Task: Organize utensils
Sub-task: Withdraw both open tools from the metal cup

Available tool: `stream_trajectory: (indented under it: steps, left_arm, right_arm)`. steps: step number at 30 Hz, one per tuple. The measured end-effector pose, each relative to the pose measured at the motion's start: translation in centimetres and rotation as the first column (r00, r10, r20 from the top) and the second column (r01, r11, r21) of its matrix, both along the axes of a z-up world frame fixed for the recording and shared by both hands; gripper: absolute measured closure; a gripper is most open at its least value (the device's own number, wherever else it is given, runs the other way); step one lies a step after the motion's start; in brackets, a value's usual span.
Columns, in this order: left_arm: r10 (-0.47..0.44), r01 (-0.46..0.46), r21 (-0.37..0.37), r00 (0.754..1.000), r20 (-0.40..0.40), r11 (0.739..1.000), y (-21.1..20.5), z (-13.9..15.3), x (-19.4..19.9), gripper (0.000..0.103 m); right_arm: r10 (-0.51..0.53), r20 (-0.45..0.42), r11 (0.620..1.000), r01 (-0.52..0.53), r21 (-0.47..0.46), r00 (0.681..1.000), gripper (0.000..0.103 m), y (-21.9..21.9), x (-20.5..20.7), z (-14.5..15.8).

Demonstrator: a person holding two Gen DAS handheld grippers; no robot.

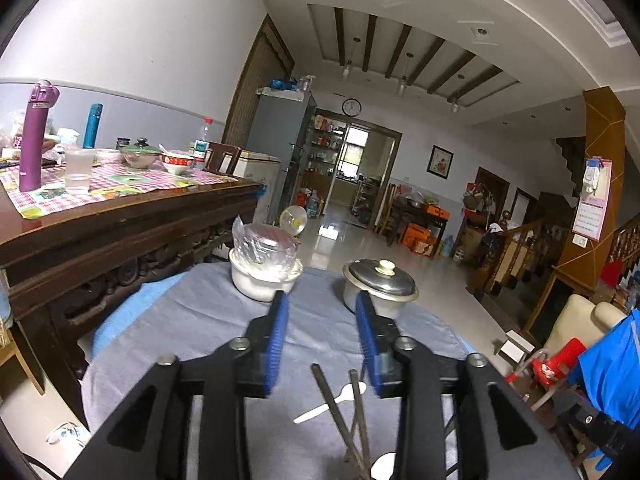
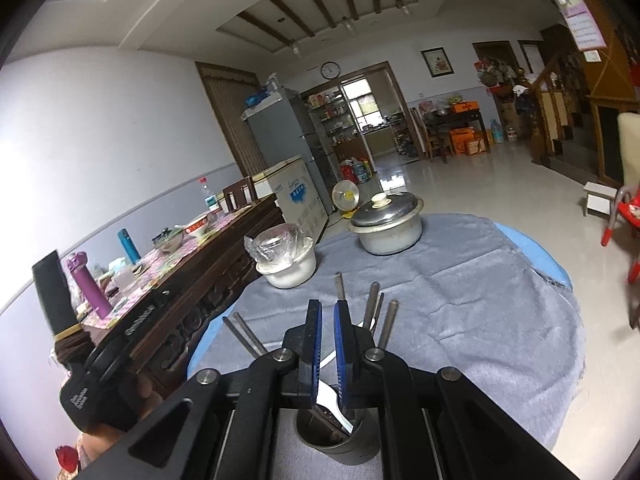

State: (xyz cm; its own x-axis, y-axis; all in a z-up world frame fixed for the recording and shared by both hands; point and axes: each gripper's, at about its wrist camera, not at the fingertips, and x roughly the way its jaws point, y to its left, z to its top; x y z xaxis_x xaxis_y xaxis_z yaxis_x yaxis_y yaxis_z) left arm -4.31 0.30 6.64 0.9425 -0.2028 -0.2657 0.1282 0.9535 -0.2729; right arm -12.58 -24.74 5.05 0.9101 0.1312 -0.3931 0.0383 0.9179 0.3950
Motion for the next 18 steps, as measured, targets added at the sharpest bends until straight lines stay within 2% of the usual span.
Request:
stream_trajectory:
  steps: [5,10,12,14,16,18]
  left_arm:
    - [0.038,-0.038,-0.008,0.999,0.000,0.999,1.7,-0.2,0.1,0.053]
    - [0.070,-0.071,-0.016,0.997,-0.022,0.997,3.3,-0.7,0.5,0.049]
    - [0.081,-0.082,-0.012,0.996,-0.031,0.997,4.0,-1.0,0.8,0.043]
    - [0.090,-0.091,-0.005,0.995,-0.046,0.996,4.5,-1.2,1.1,0.043]
    - [0.101,-0.101,0.000,0.993,-0.063,0.995,5.2,-1.6,1.5,0.042]
    - [0.096,-0.095,0.019,0.991,-0.094,0.995,5.7,-2.2,2.1,0.041]
  right_arm:
    - [-0.027,0.007,1.000,0.027,0.011,1.000,0.096,-0.6,-0.4,0.1]
    - [-0.049,-0.003,0.998,0.049,0.042,0.999,0.096,-1.6,-0.4,0.1]
    - [-0.066,-0.009,0.997,0.066,0.039,0.998,0.095,-2.1,-0.5,0.1]
    - [-0.086,-0.016,0.995,0.087,0.044,0.996,0.092,-2.7,-0.7,0.0]
    - [-0.111,-0.022,0.992,0.112,0.061,0.994,0.079,-3.6,-0.9,-0.2]
    - [-0.141,-0.022,0.987,0.142,0.069,0.990,0.078,-4.4,-1.1,-0.3]
